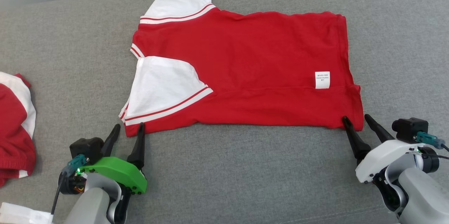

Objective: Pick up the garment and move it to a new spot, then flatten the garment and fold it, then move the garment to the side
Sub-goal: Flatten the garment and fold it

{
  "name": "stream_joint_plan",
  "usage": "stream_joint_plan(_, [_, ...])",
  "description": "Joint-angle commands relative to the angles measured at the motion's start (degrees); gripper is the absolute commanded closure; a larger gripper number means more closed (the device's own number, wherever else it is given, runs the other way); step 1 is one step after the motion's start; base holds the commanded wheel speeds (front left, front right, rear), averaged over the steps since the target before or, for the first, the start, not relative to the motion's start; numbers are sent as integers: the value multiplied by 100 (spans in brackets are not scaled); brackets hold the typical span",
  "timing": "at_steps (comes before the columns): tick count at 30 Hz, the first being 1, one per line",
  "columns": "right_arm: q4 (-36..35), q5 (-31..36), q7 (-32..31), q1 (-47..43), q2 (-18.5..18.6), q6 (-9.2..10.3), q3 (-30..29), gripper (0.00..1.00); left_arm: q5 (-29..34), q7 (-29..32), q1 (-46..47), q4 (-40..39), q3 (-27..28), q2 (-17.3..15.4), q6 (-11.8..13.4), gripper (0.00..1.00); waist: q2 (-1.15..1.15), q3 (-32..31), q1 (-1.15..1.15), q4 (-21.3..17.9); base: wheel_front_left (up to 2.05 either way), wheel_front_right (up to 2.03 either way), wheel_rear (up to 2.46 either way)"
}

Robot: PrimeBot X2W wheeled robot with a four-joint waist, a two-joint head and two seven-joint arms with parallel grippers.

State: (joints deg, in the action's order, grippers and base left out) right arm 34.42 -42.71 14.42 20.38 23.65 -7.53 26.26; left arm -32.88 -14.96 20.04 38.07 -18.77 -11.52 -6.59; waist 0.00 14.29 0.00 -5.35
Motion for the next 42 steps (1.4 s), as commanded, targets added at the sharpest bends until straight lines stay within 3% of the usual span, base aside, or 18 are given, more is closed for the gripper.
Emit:
stream_joint_plan(1, [75, -23, 21, 102, -52, 8, 42, 0, 10, -17, 154, 74, -25, 3, -22, 0, 0, 31, 0, -7, 0, 0, 0])
stream_joint_plan(3, [208, -68, -7, 172, -124, 8, 115, 0, -31, -3, 229, 191, -59, 58, -38, 0, 0, 51, 0, -25, 0, 0, 0])
stream_joint_plan(4, [278, -88, -40, 198, -151, 8, 154, 39, -54, 14, 270, 249, -83, 74, -38, 52, 0, 59, 0, -31, 0, 0, 0])
stream_joint_plan(5, [347, -118, -39, 242, -197, 8, 194, 71, -55, 15, 326, 323, -112, 65, -50, 91, 0, 66, 0, -41, 0, 0, 0])
stream_joint_plan(6, [471, -172, -30, 305, -274, 8, 267, 100, -73, 11, 390, 441, -161, 68, -58, 100, 0, 57, 0, -57, 0, 0, 0])
stream_joint_plan(13, [731, -345, 69, 280, -371, 9, 229, 100, -173, -20, 290, 424, -160, 88, -85, 100, 0, -282, 0, 22, 0, 0, 0])
stream_joint_plan(23, [141, -219, 77, -527, 69, 9, -16, 100, -121, -24, -978, -644, 113, 246, -44, 100, 0, -919, 0, 184, 0, 0, 0])
stream_joint_plan(29, [-92, -344, -43, -1034, 332, 9, -220, 100, -20, -25, -1710, -1107, -20, 419, 75, 100, 0, -1041, 0, 290, 0, 0, 0])
stream_joint_plan(32, [-144, -369, -99, -1188, 298, 9, -340, 100, -13, -25, -1862, -1135, -39, 441, 108, 100, 0, -1085, 0, 309, 0, 0, 0])
stream_joint_plan(33, [-154, -339, -114, -1225, 269, 9, -369, 76, -54, -25, -1906, -1129, -20, 475, 121, 100, 0, -1108, 0, 312, 0, 0, 0])
stream_joint_plan(34, [-157, -307, -113, -1251, 249, 9, -392, 30, -99, -25, -1937, -1109, -19, 502, 113, 100, 0, -1128, 0, 317, 0, 0, 0])
stream_joint_plan(35, [-154, -303, -118, -1284, 206, 9, -424, 0, -75, -24, -1953, -1072, -48, 505, 130, 65, 0, -1141, 0, 318, 0, 0, 0])
stream_joint_plan(36, [-141, -272, -116, -1302, 176, 9, -441, 0, -44, -24, -1951, -1054, -65, 504, 142, 0, 0, -1157, 0, 315, 0, 0, 0])
stream_joint_plan(42, [-215, 102, 28, -1186, -6, 8, -812, 0, 29, -24, -1880, -1215, 200, 500, 187, 0, 0, -1236, 0, 257, 0, 0, 0])
